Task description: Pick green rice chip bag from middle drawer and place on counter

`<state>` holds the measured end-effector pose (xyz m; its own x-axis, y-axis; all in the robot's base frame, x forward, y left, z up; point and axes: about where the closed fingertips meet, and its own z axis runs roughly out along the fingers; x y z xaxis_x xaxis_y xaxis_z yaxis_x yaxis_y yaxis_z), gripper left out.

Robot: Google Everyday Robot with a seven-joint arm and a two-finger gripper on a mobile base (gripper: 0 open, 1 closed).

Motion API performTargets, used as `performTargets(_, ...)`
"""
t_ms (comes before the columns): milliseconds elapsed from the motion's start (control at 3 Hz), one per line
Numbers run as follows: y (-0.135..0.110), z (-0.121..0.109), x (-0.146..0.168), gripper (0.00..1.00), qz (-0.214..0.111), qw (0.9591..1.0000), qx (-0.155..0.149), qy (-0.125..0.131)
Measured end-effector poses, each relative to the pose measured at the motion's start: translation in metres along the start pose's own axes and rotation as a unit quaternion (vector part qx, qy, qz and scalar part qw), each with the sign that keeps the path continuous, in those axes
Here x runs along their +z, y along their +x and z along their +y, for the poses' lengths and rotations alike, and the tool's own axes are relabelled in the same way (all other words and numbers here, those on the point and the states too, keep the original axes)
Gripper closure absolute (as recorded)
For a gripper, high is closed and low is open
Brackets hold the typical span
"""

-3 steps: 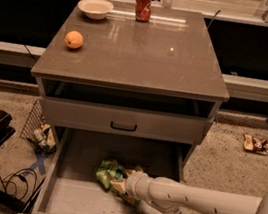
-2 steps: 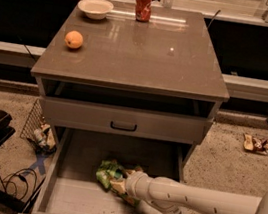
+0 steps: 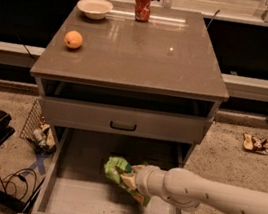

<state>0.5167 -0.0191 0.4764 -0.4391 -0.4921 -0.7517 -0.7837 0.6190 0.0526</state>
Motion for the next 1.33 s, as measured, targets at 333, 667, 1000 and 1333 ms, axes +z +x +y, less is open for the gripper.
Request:
performTargets(333, -0.036, -0.010, -0.076, 1.00, -0.009, 1.0000, 0.004, 0.002)
performTargets(667, -0.059, -0.021, -0.164, 1.00, -0.022, 0.9995, 0.020, -0.003)
performTargets(1000, -0.060, -0.021, -0.164, 1.00, -0.022, 0.9995, 0.020, -0.003)
performTargets(1333, -0.081, -0.022, -0.194, 1.00, -0.016, 0.9996, 0.022, 0.002)
